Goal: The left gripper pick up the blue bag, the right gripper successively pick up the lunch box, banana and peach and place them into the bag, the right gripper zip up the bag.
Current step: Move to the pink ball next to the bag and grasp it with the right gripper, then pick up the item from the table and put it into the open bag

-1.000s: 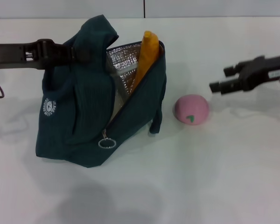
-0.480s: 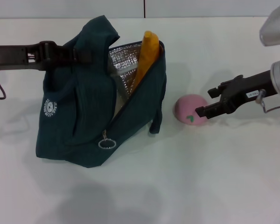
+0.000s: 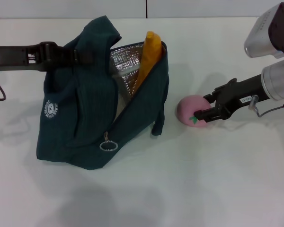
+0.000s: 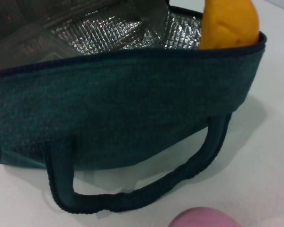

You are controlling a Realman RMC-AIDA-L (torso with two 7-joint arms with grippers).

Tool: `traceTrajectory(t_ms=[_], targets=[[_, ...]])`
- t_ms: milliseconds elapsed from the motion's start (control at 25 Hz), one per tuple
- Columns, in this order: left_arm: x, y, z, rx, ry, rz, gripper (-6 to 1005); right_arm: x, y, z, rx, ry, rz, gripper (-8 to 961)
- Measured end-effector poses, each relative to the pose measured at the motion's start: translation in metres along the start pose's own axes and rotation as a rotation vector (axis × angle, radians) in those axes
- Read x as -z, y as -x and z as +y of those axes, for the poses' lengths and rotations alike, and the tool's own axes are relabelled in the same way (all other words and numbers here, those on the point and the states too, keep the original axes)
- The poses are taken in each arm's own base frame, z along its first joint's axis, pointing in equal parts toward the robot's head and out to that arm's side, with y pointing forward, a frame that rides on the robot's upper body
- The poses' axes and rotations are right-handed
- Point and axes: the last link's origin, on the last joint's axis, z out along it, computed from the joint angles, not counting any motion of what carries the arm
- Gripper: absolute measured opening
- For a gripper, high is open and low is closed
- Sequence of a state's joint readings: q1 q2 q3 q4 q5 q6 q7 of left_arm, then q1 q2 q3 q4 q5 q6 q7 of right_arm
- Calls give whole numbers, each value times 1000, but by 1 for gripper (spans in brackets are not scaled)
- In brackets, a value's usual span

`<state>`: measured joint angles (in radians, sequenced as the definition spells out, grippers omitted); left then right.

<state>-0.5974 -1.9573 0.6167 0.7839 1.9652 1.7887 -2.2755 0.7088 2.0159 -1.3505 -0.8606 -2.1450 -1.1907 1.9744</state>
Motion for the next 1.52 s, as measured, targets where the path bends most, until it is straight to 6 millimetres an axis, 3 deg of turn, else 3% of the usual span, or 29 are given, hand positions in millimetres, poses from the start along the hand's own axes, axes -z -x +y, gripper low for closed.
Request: traceTrajectory(t_ms=[200, 760, 1040, 1280, 1400, 1520], targets=[[0, 0, 0, -1, 0, 0, 33, -3, 1, 1, 18, 16, 11, 480], [1, 1, 0, 0, 0, 0, 33, 4, 5, 1, 37, 37, -65, 173], [1, 2, 0, 1, 0, 0, 33, 29, 0, -9, -19, 5, -175, 117], [1, 2, -1, 1, 0, 0, 33, 71, -8, -13, -82, 15, -376, 75], [1, 2, -1, 1, 0, 0, 33, 90, 0, -7, -63, 71, -518, 49], [0, 1, 0, -1, 0, 0, 33, 91, 17, -1, -23, 125, -576, 45]])
